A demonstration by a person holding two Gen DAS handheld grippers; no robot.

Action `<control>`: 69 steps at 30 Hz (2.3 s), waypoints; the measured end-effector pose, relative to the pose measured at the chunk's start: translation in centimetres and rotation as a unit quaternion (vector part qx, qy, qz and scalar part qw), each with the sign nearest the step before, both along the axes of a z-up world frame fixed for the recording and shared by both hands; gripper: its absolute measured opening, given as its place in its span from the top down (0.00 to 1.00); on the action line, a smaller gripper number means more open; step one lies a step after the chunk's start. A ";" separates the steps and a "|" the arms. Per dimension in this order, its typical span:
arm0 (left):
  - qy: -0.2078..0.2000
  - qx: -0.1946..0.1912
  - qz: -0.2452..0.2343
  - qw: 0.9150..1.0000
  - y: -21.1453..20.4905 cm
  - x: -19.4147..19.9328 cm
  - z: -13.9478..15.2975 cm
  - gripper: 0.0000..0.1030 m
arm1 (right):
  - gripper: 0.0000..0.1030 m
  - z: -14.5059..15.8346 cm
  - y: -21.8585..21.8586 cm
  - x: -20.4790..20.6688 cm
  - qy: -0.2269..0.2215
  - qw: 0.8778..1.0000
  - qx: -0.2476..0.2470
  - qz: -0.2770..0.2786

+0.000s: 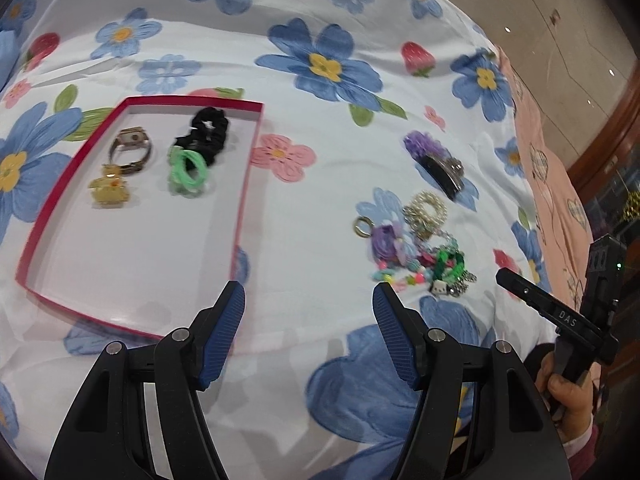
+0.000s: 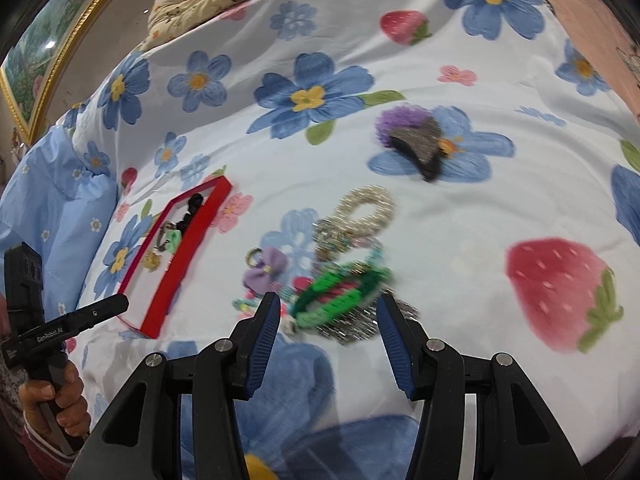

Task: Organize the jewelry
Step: 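Move both open tools back over the jewelry pile, then grasp the purple bow hair tie with the left tool while the right tool grasps the beaded bracelet, then carry the purple bow tie with the left tool while the right tool carries the beaded bracelet to the box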

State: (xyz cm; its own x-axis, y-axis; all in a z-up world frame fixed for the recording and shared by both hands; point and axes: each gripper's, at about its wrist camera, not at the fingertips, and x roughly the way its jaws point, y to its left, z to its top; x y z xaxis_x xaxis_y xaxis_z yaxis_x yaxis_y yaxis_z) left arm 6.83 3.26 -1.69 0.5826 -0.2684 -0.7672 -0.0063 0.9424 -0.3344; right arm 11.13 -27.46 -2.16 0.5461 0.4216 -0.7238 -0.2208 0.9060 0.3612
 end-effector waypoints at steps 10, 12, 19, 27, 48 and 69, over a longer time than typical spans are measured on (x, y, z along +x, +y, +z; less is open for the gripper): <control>0.002 0.022 -0.045 0.999 -3.9 1.9 -0.1 0.36 | 0.49 -0.4 -1.5 0.4 0.005 1.000 0.012 -0.006; 0.001 0.028 -0.056 0.998 -4.7 2.5 -0.1 0.36 | 0.49 -0.6 -1.6 0.9 0.007 1.000 0.015 -0.004; 0.004 0.038 -0.072 0.997 -6.4 5.0 -0.5 0.36 | 0.49 -1.1 -2.2 3.0 0.021 0.999 0.028 0.000; 0.012 0.041 -0.108 0.993 -9.2 8.1 -1.9 0.36 | 0.49 -2.0 -2.0 6.4 0.046 0.998 0.036 0.011; 0.033 0.006 -0.120 0.992 -8.5 9.2 -4.3 0.89 | 0.93 -3.3 0.4 8.3 0.044 0.999 0.007 0.023; -0.017 -0.025 -0.046 0.998 -1.3 3.9 -0.5 0.89 | 0.93 2.6 5.4 5.8 -0.013 0.997 0.033 0.072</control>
